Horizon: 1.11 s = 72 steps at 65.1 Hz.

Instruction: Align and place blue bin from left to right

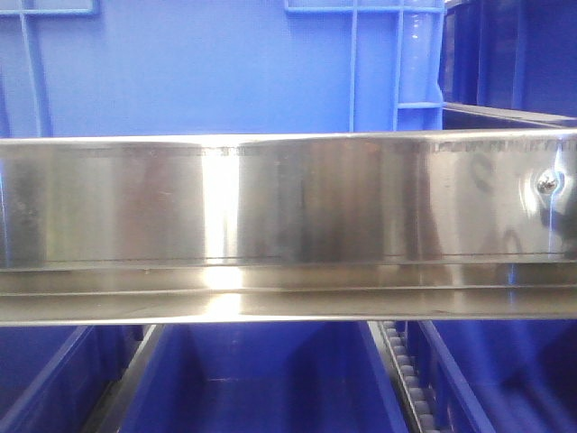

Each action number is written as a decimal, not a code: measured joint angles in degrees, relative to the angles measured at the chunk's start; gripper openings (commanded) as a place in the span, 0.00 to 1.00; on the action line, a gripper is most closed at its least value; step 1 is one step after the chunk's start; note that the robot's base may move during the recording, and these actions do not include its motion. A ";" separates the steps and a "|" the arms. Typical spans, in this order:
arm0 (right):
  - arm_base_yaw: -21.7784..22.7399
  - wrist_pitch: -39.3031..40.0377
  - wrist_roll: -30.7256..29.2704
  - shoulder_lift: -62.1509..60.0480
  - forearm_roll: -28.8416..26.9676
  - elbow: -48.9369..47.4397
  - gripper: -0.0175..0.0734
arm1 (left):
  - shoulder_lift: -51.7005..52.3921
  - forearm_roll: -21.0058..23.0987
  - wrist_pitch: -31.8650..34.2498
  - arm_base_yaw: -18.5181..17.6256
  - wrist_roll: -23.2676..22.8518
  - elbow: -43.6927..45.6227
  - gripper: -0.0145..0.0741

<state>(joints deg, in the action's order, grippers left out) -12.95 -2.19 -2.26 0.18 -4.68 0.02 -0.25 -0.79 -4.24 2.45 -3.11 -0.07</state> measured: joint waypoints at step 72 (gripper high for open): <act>0.00 6.77 0.00 0.00 0.00 -0.43 0.02 | 0.05 0.79 9.17 0.00 0.00 1.51 0.04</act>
<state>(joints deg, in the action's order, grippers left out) -12.95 4.58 -2.26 0.18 -4.68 -0.41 -0.20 0.00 4.92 2.45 -3.11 1.43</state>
